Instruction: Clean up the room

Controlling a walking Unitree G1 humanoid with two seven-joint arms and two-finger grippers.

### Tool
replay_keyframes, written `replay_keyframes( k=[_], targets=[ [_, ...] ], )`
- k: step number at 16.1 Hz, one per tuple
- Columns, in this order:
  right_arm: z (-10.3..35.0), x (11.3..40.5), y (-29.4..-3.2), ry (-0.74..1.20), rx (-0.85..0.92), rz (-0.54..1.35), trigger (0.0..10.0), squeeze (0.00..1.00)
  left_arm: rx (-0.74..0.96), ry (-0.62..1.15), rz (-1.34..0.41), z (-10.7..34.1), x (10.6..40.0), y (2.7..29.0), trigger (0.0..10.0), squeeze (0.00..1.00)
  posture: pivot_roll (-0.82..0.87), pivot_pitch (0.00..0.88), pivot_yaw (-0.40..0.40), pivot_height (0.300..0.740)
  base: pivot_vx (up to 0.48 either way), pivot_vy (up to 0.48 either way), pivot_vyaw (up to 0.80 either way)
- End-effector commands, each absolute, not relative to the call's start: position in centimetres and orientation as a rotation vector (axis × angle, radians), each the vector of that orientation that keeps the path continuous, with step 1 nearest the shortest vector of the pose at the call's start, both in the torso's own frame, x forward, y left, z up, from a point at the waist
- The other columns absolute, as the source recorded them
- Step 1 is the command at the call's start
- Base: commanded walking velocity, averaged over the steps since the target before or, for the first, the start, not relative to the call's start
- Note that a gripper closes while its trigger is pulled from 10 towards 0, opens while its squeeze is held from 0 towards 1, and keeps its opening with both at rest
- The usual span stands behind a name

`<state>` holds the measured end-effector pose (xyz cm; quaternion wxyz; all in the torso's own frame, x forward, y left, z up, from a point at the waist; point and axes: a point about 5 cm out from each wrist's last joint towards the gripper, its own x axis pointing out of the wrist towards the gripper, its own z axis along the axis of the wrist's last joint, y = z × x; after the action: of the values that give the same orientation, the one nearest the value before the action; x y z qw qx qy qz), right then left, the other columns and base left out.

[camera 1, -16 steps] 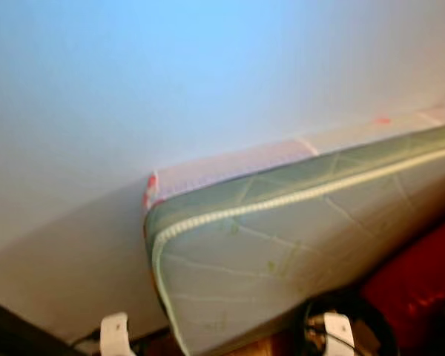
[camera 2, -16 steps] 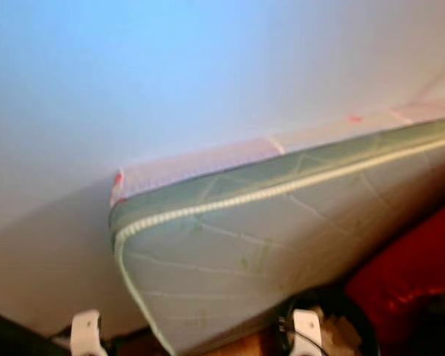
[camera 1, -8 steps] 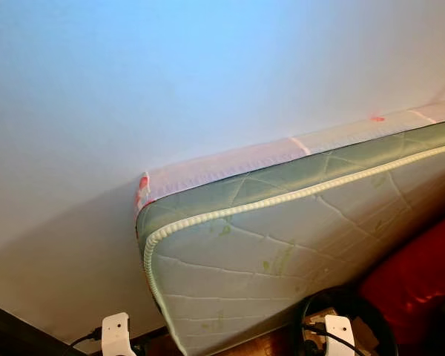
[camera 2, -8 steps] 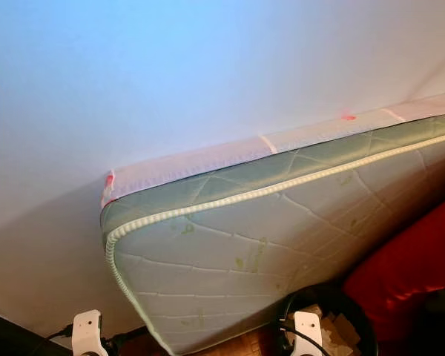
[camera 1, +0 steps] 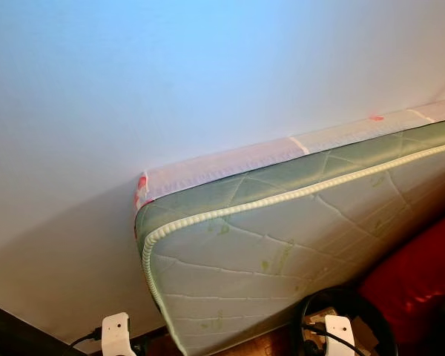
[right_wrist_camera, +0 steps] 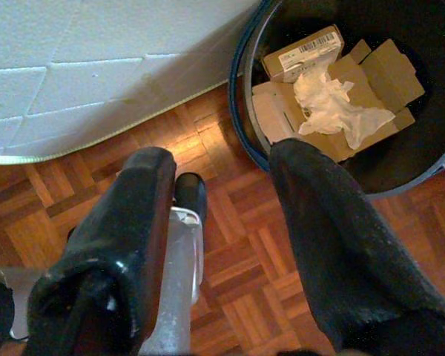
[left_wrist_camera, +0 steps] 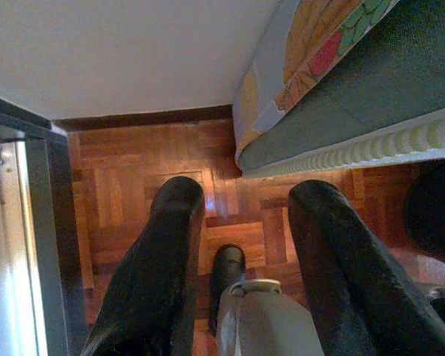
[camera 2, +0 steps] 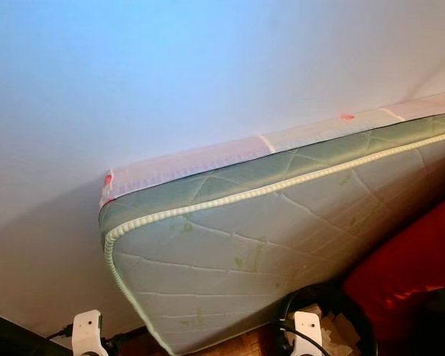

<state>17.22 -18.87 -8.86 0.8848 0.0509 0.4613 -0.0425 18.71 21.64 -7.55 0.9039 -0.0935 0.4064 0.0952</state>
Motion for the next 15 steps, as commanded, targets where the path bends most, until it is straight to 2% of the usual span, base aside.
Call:
replay_keyframes(
  k=[1, 15],
  targets=[
    [-8.37, 17.77, -21.0, 0.984, 0.112, -0.138, 10.0, 0.0, -0.079, 0.974, 0.224, -8.84, 14.42, 24.31, 10.0, 0.0, 0.04, 0.0, 0.004, 0.74, 0.0, 0.0, 0.0],
    [-8.37, 17.79, -20.99, 0.984, 0.112, -0.14, 10.0, 0.0, -0.075, 0.976, 0.232, -8.72, 14.36, 24.85, 10.0, 0.0, 0.04, 0.0, 0.004, 0.74, 0.0, 0.0, 0.0]
  ],
)
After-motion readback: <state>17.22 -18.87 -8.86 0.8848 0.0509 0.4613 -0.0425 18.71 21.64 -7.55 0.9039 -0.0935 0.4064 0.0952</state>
